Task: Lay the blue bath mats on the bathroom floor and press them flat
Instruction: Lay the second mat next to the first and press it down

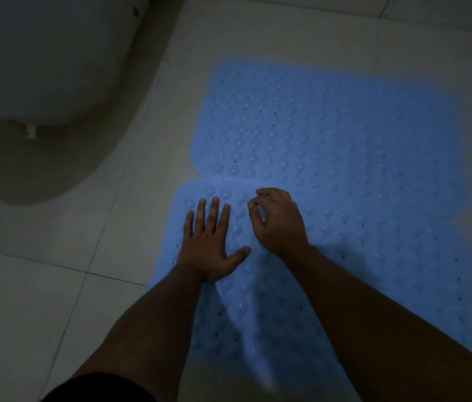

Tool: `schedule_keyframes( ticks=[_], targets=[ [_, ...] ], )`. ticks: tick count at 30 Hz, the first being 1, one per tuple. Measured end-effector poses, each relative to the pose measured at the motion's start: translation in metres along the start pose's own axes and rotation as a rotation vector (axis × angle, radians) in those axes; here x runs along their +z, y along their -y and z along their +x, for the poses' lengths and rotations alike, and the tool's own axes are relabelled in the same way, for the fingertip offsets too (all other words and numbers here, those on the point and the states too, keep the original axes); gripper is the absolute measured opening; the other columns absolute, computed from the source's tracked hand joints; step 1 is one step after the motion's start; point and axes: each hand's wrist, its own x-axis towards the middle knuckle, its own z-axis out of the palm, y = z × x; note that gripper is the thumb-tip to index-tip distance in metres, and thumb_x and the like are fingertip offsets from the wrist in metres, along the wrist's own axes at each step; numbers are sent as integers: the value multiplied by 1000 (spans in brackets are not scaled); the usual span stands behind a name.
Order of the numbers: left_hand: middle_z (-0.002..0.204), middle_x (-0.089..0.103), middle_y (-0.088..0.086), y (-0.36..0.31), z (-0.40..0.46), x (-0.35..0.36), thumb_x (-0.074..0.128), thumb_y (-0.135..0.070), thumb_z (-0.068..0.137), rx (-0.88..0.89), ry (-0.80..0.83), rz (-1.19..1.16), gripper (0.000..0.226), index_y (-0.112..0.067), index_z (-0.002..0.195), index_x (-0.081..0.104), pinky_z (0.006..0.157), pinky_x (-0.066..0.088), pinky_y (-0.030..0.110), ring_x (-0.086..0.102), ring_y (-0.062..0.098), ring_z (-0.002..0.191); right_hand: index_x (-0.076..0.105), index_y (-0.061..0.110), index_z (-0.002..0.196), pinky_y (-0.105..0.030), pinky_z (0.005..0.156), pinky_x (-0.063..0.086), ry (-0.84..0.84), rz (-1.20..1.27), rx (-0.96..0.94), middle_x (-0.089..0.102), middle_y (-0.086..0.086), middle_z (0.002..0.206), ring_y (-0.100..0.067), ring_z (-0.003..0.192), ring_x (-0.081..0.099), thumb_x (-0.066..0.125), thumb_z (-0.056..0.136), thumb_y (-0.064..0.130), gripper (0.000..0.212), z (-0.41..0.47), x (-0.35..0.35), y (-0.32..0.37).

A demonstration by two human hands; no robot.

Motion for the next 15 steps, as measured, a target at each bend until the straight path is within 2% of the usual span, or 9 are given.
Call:
schedule_keyframes(
  ticks=[1, 2, 3, 5, 6, 9, 12, 14, 15],
  targets=[
    [171, -23, 4, 1, 1, -9, 21, -83, 91, 0, 35, -27, 98, -26, 164, -8, 126, -10, 53, -26, 28, 156, 74, 17, 105, -47, 94, 51, 33, 2, 28, 68, -3, 121, -26, 120, 58, 56, 96, 32, 25, 0, -7, 5],
    [173, -11, 5, 2, 4, -17, 18, -79, 91, -5, 44, -62, 92, -26, 165, 4, 127, -1, 53, -14, 29, 159, 74, 17, 106, -47, 95, 50, 66, 0, 48, 68, -3, 121, -27, 119, 58, 55, 97, 32, 26, 2, -13, 11],
    [172, 12, 8, 4, 8, -26, 18, -72, 91, -21, 23, -102, 87, -23, 163, 24, 124, 15, 51, 7, 31, 159, 73, 17, 107, -46, 95, 50, 91, -6, 57, 68, -3, 120, -28, 117, 58, 53, 97, 33, 28, 5, -18, 17],
    [150, 54, 10, 10, 9, -44, 23, -59, 90, -42, -75, -132, 76, -18, 147, 53, 107, 41, 48, 45, 34, 143, 72, 19, 107, -46, 94, 49, 134, -14, 65, 67, -3, 117, -29, 112, 59, 47, 96, 36, 32, 11, -26, 34],
    [140, 62, 10, 15, 8, -50, 27, -53, 90, -44, -123, -129, 70, -17, 141, 59, 100, 47, 48, 52, 35, 137, 72, 19, 107, -46, 95, 49, 157, -20, 69, 67, -4, 117, -30, 112, 59, 47, 96, 36, 32, 14, -29, 43],
    [134, 66, 12, 39, 0, -62, 40, -36, 91, -108, -224, -105, 54, -15, 136, 63, 95, 50, 52, 52, 39, 137, 71, 20, 105, -46, 96, 50, 222, -96, 61, 66, -6, 117, -31, 111, 60, 47, 98, 33, 29, 20, -22, 72],
    [132, 66, 12, 69, -14, -63, 47, -28, 87, -209, -283, -76, 51, -13, 132, 65, 94, 49, 55, 49, 41, 137, 70, 19, 105, -44, 95, 51, 253, -145, -24, 65, -6, 116, -31, 112, 61, 42, 97, 31, 32, 5, 13, 99],
    [133, 65, 12, 85, -20, -60, 46, -27, 87, -267, -310, -79, 51, -12, 132, 65, 94, 48, 56, 48, 41, 138, 67, 15, 118, -49, 104, 47, 269, -139, -76, 62, -10, 130, -32, 129, 53, 39, 96, 31, 39, -13, 46, 112],
    [134, 65, 12, 94, -23, -57, 47, -26, 87, -292, -316, -78, 51, -12, 133, 64, 95, 48, 56, 47, 40, 139, 61, 13, 131, -53, 112, 39, 308, -159, -85, 54, -13, 143, -34, 141, 42, 36, 96, 33, 46, -23, 64, 118]
  ],
)
